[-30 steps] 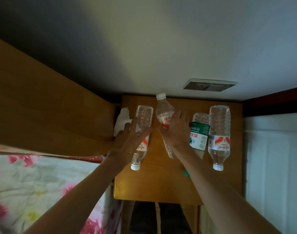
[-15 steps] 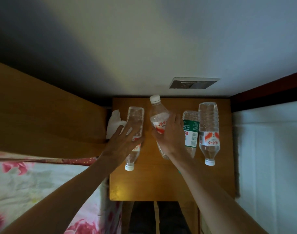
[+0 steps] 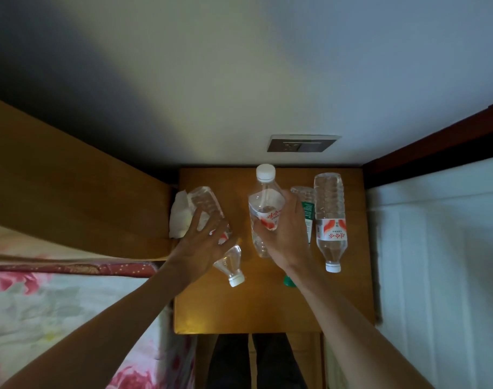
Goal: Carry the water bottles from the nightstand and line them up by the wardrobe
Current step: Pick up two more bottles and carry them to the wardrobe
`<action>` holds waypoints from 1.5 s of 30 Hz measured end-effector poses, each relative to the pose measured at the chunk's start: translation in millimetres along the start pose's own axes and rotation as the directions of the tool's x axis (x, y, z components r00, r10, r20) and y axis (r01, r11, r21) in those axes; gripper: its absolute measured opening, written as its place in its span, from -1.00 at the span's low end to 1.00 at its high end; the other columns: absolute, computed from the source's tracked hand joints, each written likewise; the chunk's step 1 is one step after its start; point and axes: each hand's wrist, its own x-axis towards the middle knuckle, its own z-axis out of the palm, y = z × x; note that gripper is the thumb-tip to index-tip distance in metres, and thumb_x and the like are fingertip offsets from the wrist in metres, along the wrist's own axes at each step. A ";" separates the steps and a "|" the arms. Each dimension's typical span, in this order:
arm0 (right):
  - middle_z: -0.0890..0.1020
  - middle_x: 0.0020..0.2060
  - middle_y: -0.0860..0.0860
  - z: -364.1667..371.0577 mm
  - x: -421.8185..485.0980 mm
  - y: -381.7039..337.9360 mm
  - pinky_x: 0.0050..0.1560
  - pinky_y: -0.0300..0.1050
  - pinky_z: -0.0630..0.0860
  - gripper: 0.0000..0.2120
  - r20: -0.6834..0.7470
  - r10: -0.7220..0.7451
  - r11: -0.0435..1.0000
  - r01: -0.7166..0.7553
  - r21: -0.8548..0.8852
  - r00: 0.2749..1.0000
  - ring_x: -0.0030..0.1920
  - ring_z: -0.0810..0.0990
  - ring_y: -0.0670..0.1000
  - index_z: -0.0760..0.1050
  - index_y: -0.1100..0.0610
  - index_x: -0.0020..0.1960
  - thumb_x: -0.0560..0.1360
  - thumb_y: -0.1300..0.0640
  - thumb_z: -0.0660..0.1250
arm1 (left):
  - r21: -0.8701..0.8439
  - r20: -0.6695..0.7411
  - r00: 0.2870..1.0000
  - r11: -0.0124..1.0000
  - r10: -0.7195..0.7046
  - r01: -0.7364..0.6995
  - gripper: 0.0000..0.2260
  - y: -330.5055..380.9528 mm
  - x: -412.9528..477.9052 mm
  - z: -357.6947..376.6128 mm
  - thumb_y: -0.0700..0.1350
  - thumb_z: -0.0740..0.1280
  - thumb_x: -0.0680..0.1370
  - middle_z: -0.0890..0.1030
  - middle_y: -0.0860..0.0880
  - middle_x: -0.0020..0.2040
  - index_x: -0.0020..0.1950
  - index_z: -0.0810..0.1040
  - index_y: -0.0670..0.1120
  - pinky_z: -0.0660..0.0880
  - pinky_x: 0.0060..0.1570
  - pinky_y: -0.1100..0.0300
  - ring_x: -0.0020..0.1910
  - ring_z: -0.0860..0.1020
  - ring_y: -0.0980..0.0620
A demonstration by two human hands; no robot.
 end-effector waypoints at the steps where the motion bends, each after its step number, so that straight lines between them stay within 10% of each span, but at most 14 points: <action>1: 0.44 0.26 0.01 -6.6 0.5 -2.0 0.12 -0.34 0.45 -0.30 -0.009 -0.004 1.000 0.004 0.027 1.000 0.21 0.45 -0.08 0.23 0.09 0.46 0.46 -0.01 0.50 | -0.011 -0.014 0.999 0.999 -0.035 0.035 -0.24 1.5 -0.4 -3.3 -0.11 0.64 0.24 0.54 -0.26 0.31 0.41 0.46 0.01 0.28 0.28 -0.47 0.35 0.46 -0.34; 4: 0.43 0.24 -0.07 -30.0 5.4 -9.4 0.05 -0.45 0.42 -0.30 -0.049 -0.017 0.996 0.022 0.089 0.999 0.20 0.48 -0.09 0.23 0.03 0.45 0.45 -0.04 0.51 | -0.064 -0.127 0.982 0.989 -0.142 0.135 -0.28 3.8 0.7 -15.2 -0.01 0.60 0.29 0.55 -0.24 0.29 0.39 0.41 0.01 0.32 0.24 -0.46 0.31 0.48 -0.35; 7: 0.46 0.22 -0.06 -55.9 9.7 -20.6 0.12 -0.15 0.57 -0.31 -0.096 -0.071 0.989 0.083 0.124 0.993 0.18 0.51 -0.03 0.26 0.01 0.42 0.41 -0.07 0.51 | -0.324 -0.154 0.936 0.911 -0.316 0.254 -0.22 0.9 2.6 -32.0 0.06 0.64 0.18 0.60 -0.18 0.21 0.32 0.37 0.03 0.31 0.26 -0.48 0.23 0.57 -0.26; 12: 0.52 0.19 -0.07 -94.5 7.2 -43.5 0.13 -0.09 0.59 -0.33 -0.095 -0.112 0.972 0.129 0.197 0.989 0.15 0.55 -0.04 0.30 -0.01 0.39 0.37 -0.09 0.49 | -0.929 0.215 0.729 0.094 -0.650 0.358 -0.49 -2.5 -0.7 -69.7 0.09 0.57 0.33 0.65 -0.02 0.09 0.22 0.53 0.01 0.51 0.20 -0.16 0.11 0.62 -0.07; 14: 0.52 0.20 -0.11 -107.5 4.1 -52.0 0.15 -0.08 0.59 -0.33 -0.062 -0.107 0.966 0.118 0.231 0.992 0.18 0.55 -0.08 0.28 -0.08 0.38 0.37 -0.08 0.50 | -0.950 0.223 0.671 -0.002 -0.707 0.313 -0.52 -0.3 -2.5 -91.3 0.09 0.59 0.30 0.67 0.03 0.01 0.15 0.57 0.01 0.61 0.04 -0.03 0.01 0.65 0.03; 20: 0.53 0.16 -0.24 -150.8 -13.4 -88.0 -0.02 -0.42 0.54 -0.37 -0.017 -0.135 0.955 0.134 0.264 0.991 0.14 0.55 -0.29 0.29 -0.26 0.25 0.40 0.15 0.55 | -0.980 0.146 0.601 -0.031 -0.786 0.197 -0.35 1.5 -13.8 -144.5 0.28 0.57 0.24 0.64 0.16 0.08 0.26 0.50 0.13 0.62 0.04 0.17 0.07 0.61 0.16; 24: 0.52 0.14 -0.28 -178.6 -27.6 -115.9 -0.08 -0.47 0.52 -0.36 -0.026 -0.169 0.953 0.170 0.252 0.985 0.10 0.55 -0.34 0.29 -0.26 0.22 0.38 0.17 0.57 | -0.994 -0.025 0.573 0.084 -0.819 0.076 -0.50 -12.5 -31.9 -204.1 -0.02 0.63 0.30 0.60 0.35 -0.08 0.06 0.44 0.29 0.48 -0.11 0.53 0.02 0.55 0.40; 29: 0.50 0.22 -0.32 -218.5 -41.5 -163.2 0.21 -0.10 0.58 -0.31 -0.048 -0.243 0.938 0.248 0.242 0.969 0.24 0.54 -0.15 0.28 -0.31 0.26 0.36 0.14 0.59 | -0.989 -0.142 0.543 0.104 -0.827 -0.101 -0.51 -37.7 -57.5 -267.1 0.16 0.55 0.30 0.62 0.22 0.07 0.17 0.50 0.16 0.58 0.02 0.34 0.08 0.61 0.19; 42: 0.63 0.09 -0.10 -288.6 -63.0 -282.9 0.21 -0.03 0.59 -0.36 -0.091 -0.494 0.742 0.473 0.475 0.865 0.15 0.62 -0.04 0.39 -0.01 0.23 0.31 0.41 0.57 | -0.937 -0.319 0.562 0.163 -0.763 -0.310 -0.52 -94.5 -123.2 -408.5 -0.01 0.59 0.31 0.70 0.01 0.01 0.16 0.61 -0.16 0.58 -0.04 0.30 -0.01 0.67 0.08; 45: 0.65 0.05 -0.09 -301.7 -62.3 -305.5 0.17 0.02 0.59 -0.33 -0.077 -0.542 0.678 0.489 0.549 0.837 0.11 0.62 -0.03 0.38 -0.01 0.26 0.25 0.20 0.59 | -0.932 -0.324 0.507 0.179 -0.799 -0.313 -0.68 -99.3 -138.6 -431.7 -0.14 0.59 0.37 0.72 -0.02 -0.04 0.08 0.65 -0.15 0.61 -0.02 0.18 -0.03 0.69 0.04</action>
